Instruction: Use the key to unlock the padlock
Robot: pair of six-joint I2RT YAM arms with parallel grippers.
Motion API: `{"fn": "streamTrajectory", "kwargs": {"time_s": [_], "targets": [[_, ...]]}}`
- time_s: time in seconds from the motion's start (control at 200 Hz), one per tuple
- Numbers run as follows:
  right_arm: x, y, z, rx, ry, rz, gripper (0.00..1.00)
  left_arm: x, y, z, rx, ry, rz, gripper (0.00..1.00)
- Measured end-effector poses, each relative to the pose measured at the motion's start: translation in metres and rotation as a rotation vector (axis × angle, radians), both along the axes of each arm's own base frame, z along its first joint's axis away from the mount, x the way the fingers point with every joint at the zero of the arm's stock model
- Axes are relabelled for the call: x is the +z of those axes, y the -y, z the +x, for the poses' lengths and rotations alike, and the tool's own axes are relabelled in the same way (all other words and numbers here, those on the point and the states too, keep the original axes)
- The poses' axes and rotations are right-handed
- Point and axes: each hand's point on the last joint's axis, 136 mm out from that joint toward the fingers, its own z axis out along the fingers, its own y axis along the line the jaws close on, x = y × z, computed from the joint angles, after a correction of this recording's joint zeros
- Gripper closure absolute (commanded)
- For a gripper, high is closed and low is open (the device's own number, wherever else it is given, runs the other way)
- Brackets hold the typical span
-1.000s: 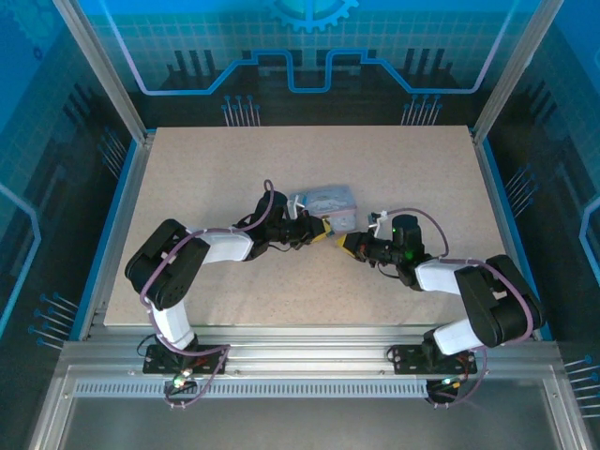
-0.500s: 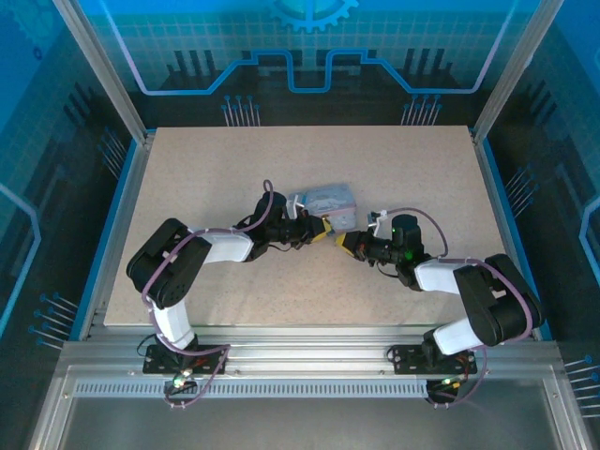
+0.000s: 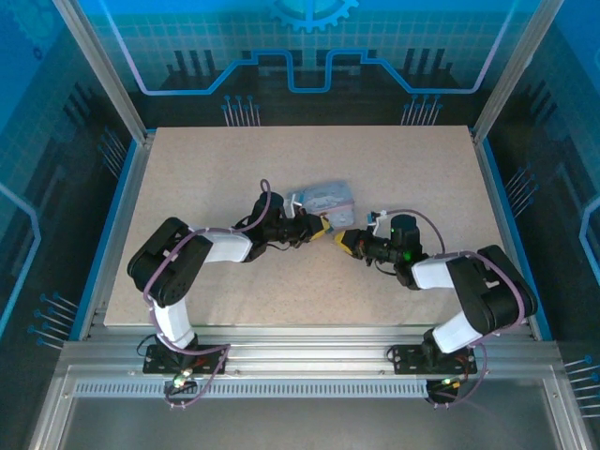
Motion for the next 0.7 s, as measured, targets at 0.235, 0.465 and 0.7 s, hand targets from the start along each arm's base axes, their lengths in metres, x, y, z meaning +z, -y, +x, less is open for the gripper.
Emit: {"fn": "streamTrajectory", "kwargs": {"time_s": [0.235, 0.465, 0.7], "targets": [[-0.0023, -0.0021, 0.0039, -0.02, -0.046, 0.054, 1.0, 0.0001, -0.0021, 0.0028, 0.016, -0.001, -0.014, 1.0], [-0.0037, -0.0031, 0.0063, -0.034, -0.082, 0.087, 1.0, -0.0022, -0.003, 0.0052, 0.027, -0.003, -0.025, 1.0], [-0.0098, -0.0046, 0.0093, -0.046, -0.131, 0.124, 1.0, -0.0044, -0.0029, 0.0064, 0.033, -0.012, -0.035, 1.0]]}}
